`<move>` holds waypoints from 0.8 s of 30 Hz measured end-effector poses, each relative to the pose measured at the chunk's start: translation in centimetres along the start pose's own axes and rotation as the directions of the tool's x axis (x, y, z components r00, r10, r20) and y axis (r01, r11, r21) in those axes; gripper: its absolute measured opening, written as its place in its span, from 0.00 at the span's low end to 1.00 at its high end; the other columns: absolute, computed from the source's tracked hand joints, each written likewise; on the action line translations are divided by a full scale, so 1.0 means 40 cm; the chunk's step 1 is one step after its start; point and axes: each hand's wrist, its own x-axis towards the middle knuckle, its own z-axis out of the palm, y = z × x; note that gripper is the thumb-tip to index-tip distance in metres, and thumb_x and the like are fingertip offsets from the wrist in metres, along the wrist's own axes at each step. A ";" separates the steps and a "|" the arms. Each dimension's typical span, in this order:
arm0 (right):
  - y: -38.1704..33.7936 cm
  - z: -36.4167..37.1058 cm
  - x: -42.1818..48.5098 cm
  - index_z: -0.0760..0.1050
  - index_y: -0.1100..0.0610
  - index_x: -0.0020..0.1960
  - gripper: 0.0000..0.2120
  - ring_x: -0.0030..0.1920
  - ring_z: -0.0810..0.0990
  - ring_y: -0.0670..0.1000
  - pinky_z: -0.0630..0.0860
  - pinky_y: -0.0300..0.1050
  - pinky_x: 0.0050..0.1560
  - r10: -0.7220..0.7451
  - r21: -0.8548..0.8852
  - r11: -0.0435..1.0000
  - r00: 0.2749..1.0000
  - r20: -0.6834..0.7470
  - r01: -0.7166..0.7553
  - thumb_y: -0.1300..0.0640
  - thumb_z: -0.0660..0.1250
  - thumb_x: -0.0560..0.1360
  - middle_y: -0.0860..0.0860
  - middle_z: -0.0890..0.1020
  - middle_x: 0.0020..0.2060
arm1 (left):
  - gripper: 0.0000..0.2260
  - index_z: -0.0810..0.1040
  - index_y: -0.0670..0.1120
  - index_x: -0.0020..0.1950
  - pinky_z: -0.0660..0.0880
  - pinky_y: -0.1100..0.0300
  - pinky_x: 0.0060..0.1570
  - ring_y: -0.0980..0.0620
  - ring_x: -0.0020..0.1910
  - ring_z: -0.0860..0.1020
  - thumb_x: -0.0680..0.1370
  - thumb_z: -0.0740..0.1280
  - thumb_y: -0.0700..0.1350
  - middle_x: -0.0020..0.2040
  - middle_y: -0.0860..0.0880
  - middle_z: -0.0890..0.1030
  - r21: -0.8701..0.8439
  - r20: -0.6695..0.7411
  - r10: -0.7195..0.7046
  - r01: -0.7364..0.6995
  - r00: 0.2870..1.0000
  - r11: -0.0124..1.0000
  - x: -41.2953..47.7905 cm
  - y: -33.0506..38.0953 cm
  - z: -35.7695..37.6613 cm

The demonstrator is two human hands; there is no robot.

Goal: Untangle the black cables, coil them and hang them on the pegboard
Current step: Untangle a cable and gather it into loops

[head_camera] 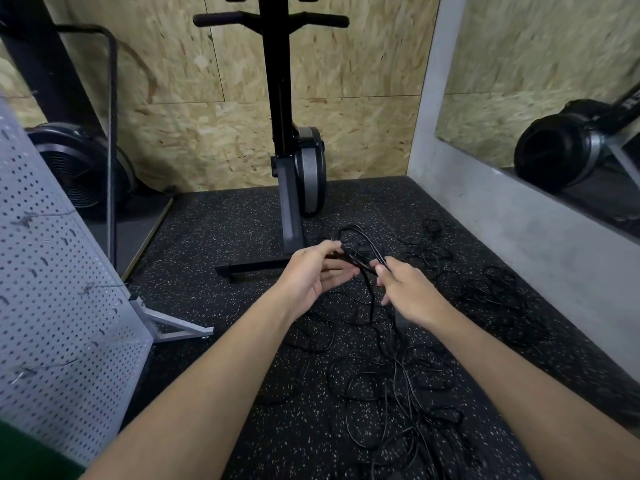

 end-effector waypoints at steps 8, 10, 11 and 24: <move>0.034 0.020 0.000 0.73 0.60 0.54 0.08 0.50 0.78 0.55 0.76 0.58 0.55 -0.132 -0.127 0.981 0.985 0.111 0.146 0.55 0.61 0.86 0.53 0.75 0.47 | 0.05 0.79 0.39 0.53 0.83 0.58 0.47 0.46 0.45 0.87 0.80 0.72 0.38 0.47 0.37 0.87 0.227 0.051 0.120 -0.129 0.991 0.965 -0.008 -0.009 -0.009; 0.036 0.025 0.002 0.72 0.61 0.55 0.09 0.50 0.76 0.56 0.75 0.56 0.54 -0.152 -0.159 0.972 0.980 0.130 0.172 0.54 0.60 0.86 0.54 0.75 0.48 | 0.04 0.78 0.39 0.52 0.83 0.57 0.48 0.45 0.45 0.87 0.81 0.72 0.38 0.46 0.37 0.87 0.235 0.076 0.116 -0.130 0.990 0.963 -0.010 -0.002 -0.009; 0.034 0.028 0.002 0.71 0.61 0.55 0.10 0.50 0.76 0.55 0.74 0.55 0.54 -0.165 -0.165 0.968 0.976 0.143 0.188 0.54 0.59 0.86 0.54 0.75 0.48 | 0.04 0.78 0.39 0.52 0.83 0.58 0.48 0.45 0.45 0.87 0.81 0.72 0.37 0.46 0.36 0.86 0.236 0.079 0.117 -0.132 0.990 0.963 -0.010 0.002 -0.011; 0.014 -0.006 -0.011 0.70 0.58 0.53 0.16 0.52 0.75 0.48 0.72 0.48 0.53 -0.124 -0.189 0.965 0.950 0.288 0.183 0.46 0.53 0.87 0.48 0.77 0.51 | 0.03 0.79 0.42 0.50 0.84 0.54 0.47 0.46 0.41 0.86 0.81 0.72 0.37 0.37 0.43 0.85 0.279 0.057 0.187 -0.195 0.981 0.940 0.007 -0.003 -0.023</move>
